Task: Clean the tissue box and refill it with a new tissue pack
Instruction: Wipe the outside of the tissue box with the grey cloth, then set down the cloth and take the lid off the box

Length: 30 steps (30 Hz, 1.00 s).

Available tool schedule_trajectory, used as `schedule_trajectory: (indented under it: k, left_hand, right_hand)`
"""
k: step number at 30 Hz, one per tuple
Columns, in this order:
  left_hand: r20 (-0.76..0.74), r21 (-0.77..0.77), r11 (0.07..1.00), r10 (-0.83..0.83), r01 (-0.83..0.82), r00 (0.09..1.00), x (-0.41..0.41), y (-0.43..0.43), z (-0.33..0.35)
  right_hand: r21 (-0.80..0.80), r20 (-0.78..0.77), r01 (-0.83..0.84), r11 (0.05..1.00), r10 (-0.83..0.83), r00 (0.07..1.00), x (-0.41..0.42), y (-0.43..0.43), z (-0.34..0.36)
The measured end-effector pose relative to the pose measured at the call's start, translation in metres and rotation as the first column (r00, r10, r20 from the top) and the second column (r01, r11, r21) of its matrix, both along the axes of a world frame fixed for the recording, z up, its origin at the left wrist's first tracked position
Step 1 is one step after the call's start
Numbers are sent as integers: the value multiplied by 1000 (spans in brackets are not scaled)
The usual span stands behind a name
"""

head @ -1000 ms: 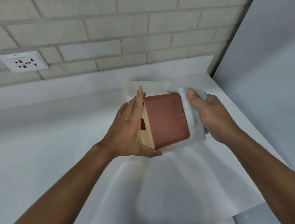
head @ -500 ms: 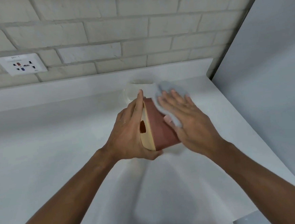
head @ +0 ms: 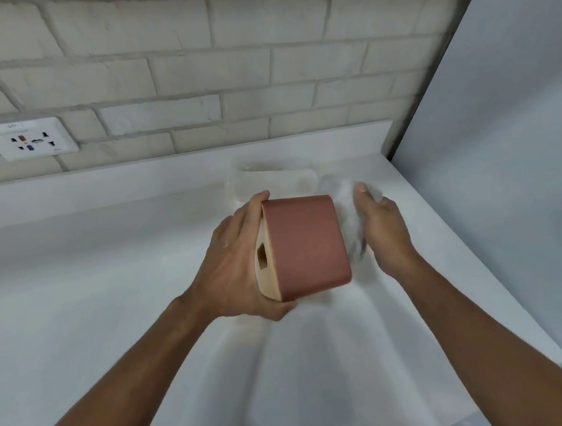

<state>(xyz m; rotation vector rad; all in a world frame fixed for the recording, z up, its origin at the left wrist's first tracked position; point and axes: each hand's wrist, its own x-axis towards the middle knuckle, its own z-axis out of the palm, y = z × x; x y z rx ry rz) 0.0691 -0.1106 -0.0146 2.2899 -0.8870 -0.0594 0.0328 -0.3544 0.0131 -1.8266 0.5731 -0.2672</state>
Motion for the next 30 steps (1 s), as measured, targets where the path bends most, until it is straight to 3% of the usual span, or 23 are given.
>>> schedule_trajectory:
  k: [2,6,10,14,19,27,30]
  left_hand:
    - [-45,-34,999,39,-41,998,0,3,0]
    - [-18,3,1000,7,-7,1000,3,5,5]
    - [202,204,972,-159,117,966,7,-1,27]
    - [347,479,860,-369,176,862,10,-26,47]
    - [265,700,682,-522,210,811,-3,-72,33]
    - [200,798,602,-311,30,929,-13,-120,-3]
    - [170,786,618,-200,-10,965,-13,-125,-11]
  right_hand:
    - [136,52,82,987,-90,995,-15,-10,-5]
    - [126,11,134,983,-137,991,-44,-19,-14]
    - [110,71,192,975,-200,977,-69,-23,-13]
    - [125,111,178,976,-192,975,-88,-33,-6]
    - [67,77,127,990,-132,988,-91,-47,-7]
    - [0,73,67,998,-67,995,-68,-52,-16]
    - [-52,94,22,998,-17,995,-56,-46,-10]
